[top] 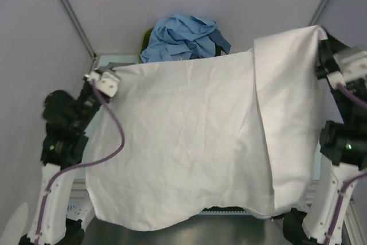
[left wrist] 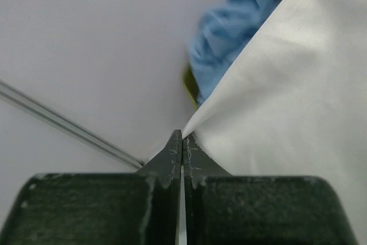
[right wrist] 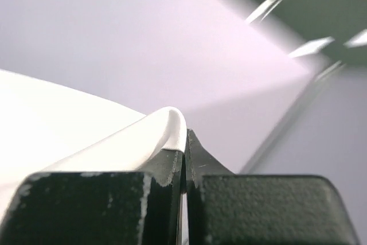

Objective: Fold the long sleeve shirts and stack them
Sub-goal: Flatten the shirt out

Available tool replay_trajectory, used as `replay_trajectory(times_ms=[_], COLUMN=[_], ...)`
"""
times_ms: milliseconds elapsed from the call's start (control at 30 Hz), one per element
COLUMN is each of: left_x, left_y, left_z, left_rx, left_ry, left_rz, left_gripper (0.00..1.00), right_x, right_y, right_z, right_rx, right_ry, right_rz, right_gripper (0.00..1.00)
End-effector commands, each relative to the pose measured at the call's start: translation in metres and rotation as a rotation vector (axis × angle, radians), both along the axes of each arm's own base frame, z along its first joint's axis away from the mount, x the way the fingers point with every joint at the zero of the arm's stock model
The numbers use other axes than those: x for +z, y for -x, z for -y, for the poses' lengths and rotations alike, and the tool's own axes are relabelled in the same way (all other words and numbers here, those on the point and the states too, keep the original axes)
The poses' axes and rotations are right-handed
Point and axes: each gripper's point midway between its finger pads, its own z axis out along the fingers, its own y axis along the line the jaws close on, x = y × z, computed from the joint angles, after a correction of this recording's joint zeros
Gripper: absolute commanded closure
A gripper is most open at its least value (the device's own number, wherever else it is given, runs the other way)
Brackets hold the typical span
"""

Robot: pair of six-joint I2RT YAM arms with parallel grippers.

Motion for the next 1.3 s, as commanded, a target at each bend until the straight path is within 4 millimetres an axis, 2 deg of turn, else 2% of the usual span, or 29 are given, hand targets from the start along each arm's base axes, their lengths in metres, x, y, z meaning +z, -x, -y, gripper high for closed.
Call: replay_trajectory(times_ms=[0, 67, 100, 167, 200, 267, 300, 333, 367, 400, 467, 500, 533, 567, 633, 667, 700, 800, 833, 867, 900, 933, 967, 1000, 1033, 1067, 1133, 1200, 1267], left_x=[-0.136, -0.177, -0.218, -0.254, -0.287, -0.318, -0.323, -0.359, -0.370, -0.367, -0.404, -0.392, -0.410, -0.409, -0.394, -0.403, -0.394, -0.399, -0.400, -0.403, -0.407, -0.410, -0.412, -0.411, -0.410, -0.412, -0.402, -0.398, -0.391], left_y=[-0.046, -0.056, -0.065, -0.076, -0.085, -0.099, -0.110, -0.121, -0.129, -0.147, -0.167, -0.187, -0.197, -0.207, -0.232, -0.237, -0.248, -0.257, -0.259, -0.260, -0.263, -0.263, -0.262, -0.261, -0.260, -0.256, -0.253, -0.246, -0.239], left_z=[0.009, 0.015, 0.021, 0.025, 0.029, 0.031, 0.032, 0.031, 0.030, 0.029, 0.023, 0.019, 0.015, 0.006, 0.001, -0.004, -0.002, -0.002, -0.002, -0.007, -0.010, -0.014, -0.019, -0.022, -0.024, -0.026, -0.023, -0.020, -0.012], left_rx=[-0.001, -0.028, -0.053, -0.068, -0.088, -0.091, -0.084, -0.081, -0.072, -0.049, -0.017, 0.012, 0.029, 0.055, 0.084, 0.093, 0.090, 0.087, 0.089, 0.116, 0.127, 0.141, 0.152, 0.155, 0.158, 0.158, 0.139, 0.115, 0.082], left_ry=[-0.148, -0.183, -0.208, -0.244, -0.264, -0.299, -0.301, -0.342, -0.356, -0.354, -0.365, -0.341, -0.340, -0.328, -0.312, -0.315, -0.314, -0.328, -0.331, -0.343, -0.354, -0.365, -0.368, -0.362, -0.350, -0.340, -0.301, -0.283, -0.259], left_rz=[-0.259, -0.312, -0.369, -0.410, -0.466, -0.523, -0.523, -0.624, -0.658, -0.669, -0.796, -0.792, -0.844, -0.854, -0.824, -0.857, -0.841, -0.864, -0.868, -0.880, -0.890, -0.900, -0.920, -0.925, -0.929, -0.947, -0.946, -0.954, -0.956], left_gripper=[1.00, 1.00, 1.00, 1.00, 1.00, 1.00, 1.00, 1.00, 1.00, 1.00, 1.00, 1.00, 1.00, 1.00, 1.00, 1.00, 1.00, 1.00, 1.00, 1.00, 1.00, 1.00, 1.00, 1.00, 0.97, 0.86, 0.77, 0.65, 0.57], right_x=[-0.152, -0.201, -0.224, -0.296, -0.310, -0.378, -0.393, -0.409, -0.441, -0.451, -0.459, -0.485, -0.490, -0.481, -0.500, -0.483, -0.499, -0.496, -0.507, -0.517, -0.500, -0.517, -0.535, -0.513, -0.523, -0.534, -0.527, -0.519, -0.516], right_y=[-0.095, -0.120, -0.130, -0.159, -0.168, -0.194, -0.206, -0.214, -0.231, -0.241, -0.265, -0.278, -0.289, -0.305, -0.327, -0.343, -0.351, -0.370, -0.377, -0.375, -0.386, -0.390, -0.375, -0.386, -0.381, -0.356, -0.336, -0.295, -0.250], right_z=[-0.012, -0.013, -0.019, -0.026, -0.034, -0.040, -0.041, -0.050, -0.052, -0.053, -0.053, -0.052, -0.053, -0.052, -0.050, -0.049, -0.048, -0.044, -0.045, -0.045, -0.046, -0.042, -0.037, -0.029, -0.020, -0.008, 0.018, 0.034, 0.029], right_rx=[0.166, 0.187, 0.199, 0.213, 0.218, 0.230, 0.226, 0.243, 0.243, 0.241, 0.230, 0.225, 0.225, 0.209, 0.197, 0.189, 0.185, 0.177, 0.175, 0.167, 0.162, 0.136, 0.115, 0.085, 0.067, 0.062, 0.068, 0.095, 0.148], right_ry=[0.041, 0.023, 0.021, 0.041, 0.050, 0.045, 0.048, 0.052, 0.045, 0.042, 0.023, 0.014, 0.010, -0.009, -0.028, -0.034, -0.046, -0.039, -0.035, -0.033, -0.014, -0.010, -0.007, -0.008, -0.028, -0.061, -0.162, -0.221, -0.228], right_rz=[-0.424, -0.538, -0.587, -0.735, -0.749, -0.896, -0.910, -0.942, -1.024, -1.042, -1.073, -1.135, -1.149, -1.125, -1.161, -1.122, -1.157, -1.144, -1.170, -1.223, -1.212, -1.273, -1.405, -1.395, -1.465, -1.604, -1.691, -1.808, -1.911], right_gripper=[1.00, 1.00, 1.00, 1.00, 1.00, 1.00, 1.00, 1.00, 1.00, 1.00, 1.00, 1.00, 1.00, 1.00, 1.00, 1.00, 1.00, 1.00, 0.99, 0.87, 0.80, 0.71, 0.45, 0.38, 0.35, 0.33, 0.31, 0.31, 0.31])
